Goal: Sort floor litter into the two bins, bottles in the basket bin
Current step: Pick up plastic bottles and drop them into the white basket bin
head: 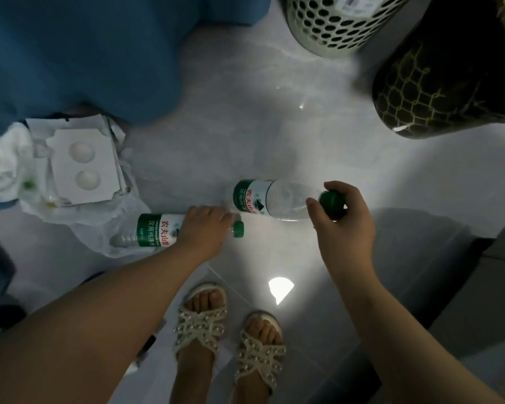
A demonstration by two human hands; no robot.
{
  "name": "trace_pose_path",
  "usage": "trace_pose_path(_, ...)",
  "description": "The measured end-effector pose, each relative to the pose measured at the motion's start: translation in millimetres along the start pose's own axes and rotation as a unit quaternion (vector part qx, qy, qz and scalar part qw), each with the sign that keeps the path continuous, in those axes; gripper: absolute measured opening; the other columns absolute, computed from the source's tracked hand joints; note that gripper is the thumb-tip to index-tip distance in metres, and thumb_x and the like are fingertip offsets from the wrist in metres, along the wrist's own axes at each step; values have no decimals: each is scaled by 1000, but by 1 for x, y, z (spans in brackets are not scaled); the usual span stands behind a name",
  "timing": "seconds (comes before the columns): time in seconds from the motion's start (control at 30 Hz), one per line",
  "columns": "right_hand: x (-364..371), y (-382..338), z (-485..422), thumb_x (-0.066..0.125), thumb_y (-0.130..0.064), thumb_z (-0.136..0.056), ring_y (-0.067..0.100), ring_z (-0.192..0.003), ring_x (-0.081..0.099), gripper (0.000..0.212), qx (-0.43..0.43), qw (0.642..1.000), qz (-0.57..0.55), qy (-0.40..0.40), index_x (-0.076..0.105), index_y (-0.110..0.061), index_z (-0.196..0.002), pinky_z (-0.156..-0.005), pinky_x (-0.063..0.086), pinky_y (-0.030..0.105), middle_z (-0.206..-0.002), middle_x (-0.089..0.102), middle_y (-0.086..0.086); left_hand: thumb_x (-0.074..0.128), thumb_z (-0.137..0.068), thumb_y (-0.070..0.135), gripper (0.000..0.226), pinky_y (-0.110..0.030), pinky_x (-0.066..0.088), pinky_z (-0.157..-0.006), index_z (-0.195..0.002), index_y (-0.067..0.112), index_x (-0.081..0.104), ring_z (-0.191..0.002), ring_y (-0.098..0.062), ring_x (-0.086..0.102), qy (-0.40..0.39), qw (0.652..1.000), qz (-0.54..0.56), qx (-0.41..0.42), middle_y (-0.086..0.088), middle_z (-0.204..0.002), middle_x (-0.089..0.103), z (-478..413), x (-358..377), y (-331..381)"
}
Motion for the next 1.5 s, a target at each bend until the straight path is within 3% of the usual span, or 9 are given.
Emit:
trace_pose_path(0.1,-5,-5,9,69,-21,-82,25,-96,61,30,27,999,-13,18,58,-23,-109,-87,54,44,-102,58,-1,50,-89,22,55,-37,28,-103,-141,21,31,-124,-26,40,23,999,28,-3,-6,-135,41,23,-12,-9)
trace_pose_path(0.27,-27,-44,37,71,-21,-79,25,-91,61,27,50,999,12,13,57,-24,-102,-85,54,45,-98,53,0,59,-87,32,59,-34,33,-102,-140,20,36,-126,-24,42,57,978,199,-25,-4,-140,40,81,-73,-25)
trace_pose_path(0.4,-59,-92,65,69,-17,-82,14,-88,51,31,56,998,29,-4,58,-15,-110,-85,49,32,-100,50,0,64,-86,32,55,-35,40,-100,-134,14,45,-122,-26,47,129,932,332,-68,-7,-137,47,132,-148,-26)
trace_pose_path(0.63,-131,-192,100,68,-15,-82,12,-88,48,28,30,999,24,2,58,-15,-108,-78,36,22,-99,49,-1,67,-84,22,40,-20,33,-89,-120,10,57,-109,-15,49,225,841,483,-95,-5,-122,54,205,-274,-16)
trace_pose_path(0.73,-162,-234,107,68,-16,-82,14,-90,49,28,22,999,20,16,58,-15,-109,-79,36,23,-101,50,1,67,-84,21,38,-20,31,-87,-119,10,57,-102,-9,43,260,817,505,-100,-3,-118,53,226,-327,-16)
trace_pose_path(0.97,-201,-308,96,68,-16,-82,11,-94,47,30,3,998,-3,65,59,-16,-110,-82,36,23,-105,51,0,72,-79,19,36,-25,37,-84,-111,10,57,-101,-20,54,326,789,512,-95,-5,-108,59,239,-423,-19)
trace_pose_path(1.3,-239,-355,-14,69,-17,-80,21,-101,55,25,-52,992,-46,107,56,-25,-99,-89,50,44,-101,57,-1,71,-79,13,30,-28,45,-81,-97,23,50,-93,-19,56,392,717,572,-70,-3,-101,56,174,-525,9)
trace_pose_path(1.4,-242,-354,-66,69,-17,-81,17,-99,54,27,-49,995,-28,83,58,-21,-105,-86,48,33,-103,53,-1,71,-80,15,30,-22,42,-78,-100,22,51,-93,-19,56,388,715,572,-104,-6,-104,59,131,-537,21)
trace_pose_path(1.5,-247,-351,-112,67,-17,-82,13,-102,49,30,-43,998,2,53,58,-18,-111,-84,38,23,-108,51,0,70,-81,15,31,-4,38,-64,-108,13,54,-93,-16,53,381,715,571,-134,-3,-105,55,89,-546,34)
Point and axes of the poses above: each hand's wrist, its own z-axis away from the middle knuckle, its own x-axis out of the palm, y = z × x, the point moved 2 cm from there along -z, towards the middle knuckle
